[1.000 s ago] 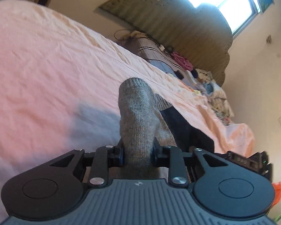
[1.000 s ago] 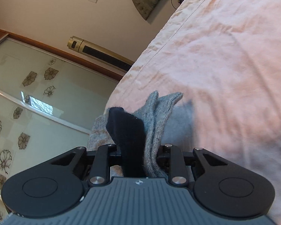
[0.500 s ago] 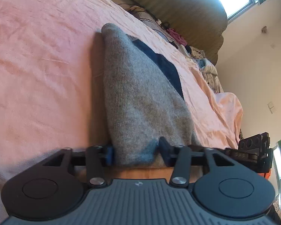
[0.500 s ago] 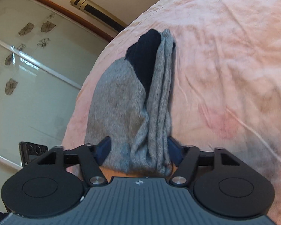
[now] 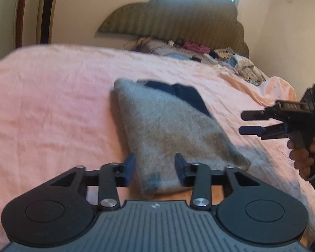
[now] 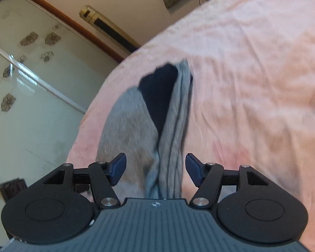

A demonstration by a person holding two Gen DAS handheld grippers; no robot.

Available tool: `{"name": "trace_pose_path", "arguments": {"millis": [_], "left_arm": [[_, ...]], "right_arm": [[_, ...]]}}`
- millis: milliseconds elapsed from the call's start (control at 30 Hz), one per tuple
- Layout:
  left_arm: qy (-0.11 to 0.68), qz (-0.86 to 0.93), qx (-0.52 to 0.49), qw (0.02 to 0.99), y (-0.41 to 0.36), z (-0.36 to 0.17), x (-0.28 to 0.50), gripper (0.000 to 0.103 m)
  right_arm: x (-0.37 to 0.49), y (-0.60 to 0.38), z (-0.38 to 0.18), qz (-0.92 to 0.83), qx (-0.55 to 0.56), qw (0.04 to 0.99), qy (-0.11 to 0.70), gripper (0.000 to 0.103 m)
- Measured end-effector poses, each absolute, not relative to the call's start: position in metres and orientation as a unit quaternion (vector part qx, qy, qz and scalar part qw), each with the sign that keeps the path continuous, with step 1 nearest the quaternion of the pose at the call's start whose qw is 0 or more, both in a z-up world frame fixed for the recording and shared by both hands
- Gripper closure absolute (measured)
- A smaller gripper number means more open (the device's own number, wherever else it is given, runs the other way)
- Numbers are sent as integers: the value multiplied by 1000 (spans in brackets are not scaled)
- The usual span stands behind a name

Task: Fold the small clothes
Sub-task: 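Open the left gripper and withdraw it while the right gripper releases the navy cuff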

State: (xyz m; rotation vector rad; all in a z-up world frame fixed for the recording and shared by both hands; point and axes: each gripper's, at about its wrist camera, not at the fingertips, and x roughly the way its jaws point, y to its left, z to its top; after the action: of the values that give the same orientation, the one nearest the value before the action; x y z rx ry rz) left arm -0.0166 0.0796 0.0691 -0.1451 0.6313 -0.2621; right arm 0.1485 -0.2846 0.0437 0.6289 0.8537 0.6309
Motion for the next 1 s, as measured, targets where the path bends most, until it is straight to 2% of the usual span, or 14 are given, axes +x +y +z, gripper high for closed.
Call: {"name": "trace_pose_path", "arguments": {"millis": [33, 67, 133, 233, 300, 333, 367, 533, 600, 667, 800, 867, 933, 1000], "left_arm": [[289, -125, -59, 947, 72, 71, -16, 15], [277, -123, -47, 952, 64, 69, -11, 13], [285, -118, -17, 951, 45, 55, 5, 14], [332, -105, 23, 937, 24, 18, 26, 22], [333, -105, -13, 937, 32, 11, 28, 21], [336, -103, -17, 936, 35, 11, 30, 20], [333, -105, -19, 937, 37, 10, 29, 20], [333, -102, -11, 937, 34, 10, 28, 19], [332, -102, -11, 938, 34, 9, 26, 19], [332, -103, -12, 938, 36, 8, 25, 19], [332, -103, -11, 938, 34, 9, 24, 19], [332, -103, -11, 938, 34, 9, 24, 19], [332, -102, -11, 938, 33, 10, 24, 19], [332, -102, -12, 937, 33, 10, 24, 18]], "right_arm": [[163, -278, 49, 293, 300, 816, 397, 38], [178, -268, 51, 293, 295, 817, 400, 38], [203, -247, 50, 283, 274, 822, 411, 38], [236, -216, 34, 236, 226, 834, 445, 40], [242, -207, 24, 229, 194, 843, 447, 60], [243, -206, 25, 233, 180, 847, 442, 79], [243, -209, 28, 242, 178, 846, 442, 92], [244, -234, 22, 214, 180, 854, 439, 97], [234, -234, 25, 215, 176, 860, 429, 93], [224, -236, 37, 197, 189, 872, 407, 77], [207, -229, 67, 204, 206, 895, 340, 56], [207, -210, 73, 238, 185, 888, 347, 35], [212, -188, 70, 280, 161, 871, 371, 19], [222, -172, 55, 276, 133, 862, 404, 17]]}}
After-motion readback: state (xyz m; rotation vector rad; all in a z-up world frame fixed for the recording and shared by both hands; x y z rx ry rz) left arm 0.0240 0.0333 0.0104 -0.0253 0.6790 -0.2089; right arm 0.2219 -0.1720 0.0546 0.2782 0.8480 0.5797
